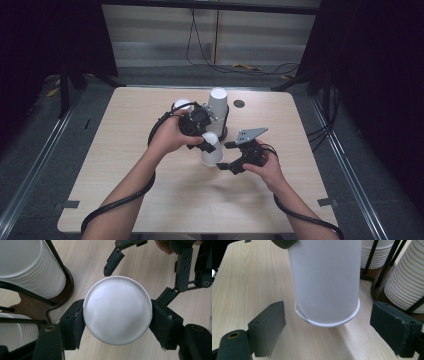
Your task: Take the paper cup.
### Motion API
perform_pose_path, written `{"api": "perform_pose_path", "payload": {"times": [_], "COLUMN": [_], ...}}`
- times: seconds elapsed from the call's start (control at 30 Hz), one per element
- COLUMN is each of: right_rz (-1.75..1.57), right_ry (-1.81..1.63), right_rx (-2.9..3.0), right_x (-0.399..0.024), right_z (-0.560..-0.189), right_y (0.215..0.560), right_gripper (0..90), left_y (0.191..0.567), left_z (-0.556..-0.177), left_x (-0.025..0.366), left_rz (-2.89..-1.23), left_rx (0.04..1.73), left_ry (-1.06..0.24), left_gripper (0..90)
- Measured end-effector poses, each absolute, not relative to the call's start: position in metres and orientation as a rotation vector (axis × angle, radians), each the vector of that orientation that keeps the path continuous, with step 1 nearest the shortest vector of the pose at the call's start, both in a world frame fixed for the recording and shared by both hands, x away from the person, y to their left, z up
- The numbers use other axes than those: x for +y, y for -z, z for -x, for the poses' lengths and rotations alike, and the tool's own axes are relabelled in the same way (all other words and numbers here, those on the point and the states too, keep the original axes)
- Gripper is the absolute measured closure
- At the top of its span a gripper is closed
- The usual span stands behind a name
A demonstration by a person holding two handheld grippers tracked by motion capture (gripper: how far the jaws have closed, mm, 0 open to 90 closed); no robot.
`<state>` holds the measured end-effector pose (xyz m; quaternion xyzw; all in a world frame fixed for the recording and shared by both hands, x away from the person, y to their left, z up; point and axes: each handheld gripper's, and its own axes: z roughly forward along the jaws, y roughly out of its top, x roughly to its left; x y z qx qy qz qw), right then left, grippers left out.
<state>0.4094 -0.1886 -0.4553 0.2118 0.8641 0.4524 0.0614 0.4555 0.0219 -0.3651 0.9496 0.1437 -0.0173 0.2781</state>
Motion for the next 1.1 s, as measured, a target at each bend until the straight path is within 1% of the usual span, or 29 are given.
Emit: {"api": "perform_pose_path", "payload": {"times": [0.27, 0.73, 1.1], "right_rz": [-0.644, -0.66, -0.669], "right_ry": [-1.385, -1.401, -1.402], "right_rx": [2.607, 2.6, 2.598], "right_x": [-0.189, -0.19, -0.19], "right_z": [-0.41, -0.411, -0.412], "right_y": [0.455, 0.457, 0.46], "right_gripper": [12.5, 12.7, 12.7], "left_y": [0.363, 0.363, 0.36], "left_z": [-0.457, -0.453, -0.452], "left_x": [0.015, 0.0, -0.003], "left_rz": [-2.564, -2.565, -2.567], "left_rx": [0.357, 0.328, 0.304], "left_ry": [0.038, 0.069, 0.075], "left_gripper": [34.0, 33.9, 33.9]}}
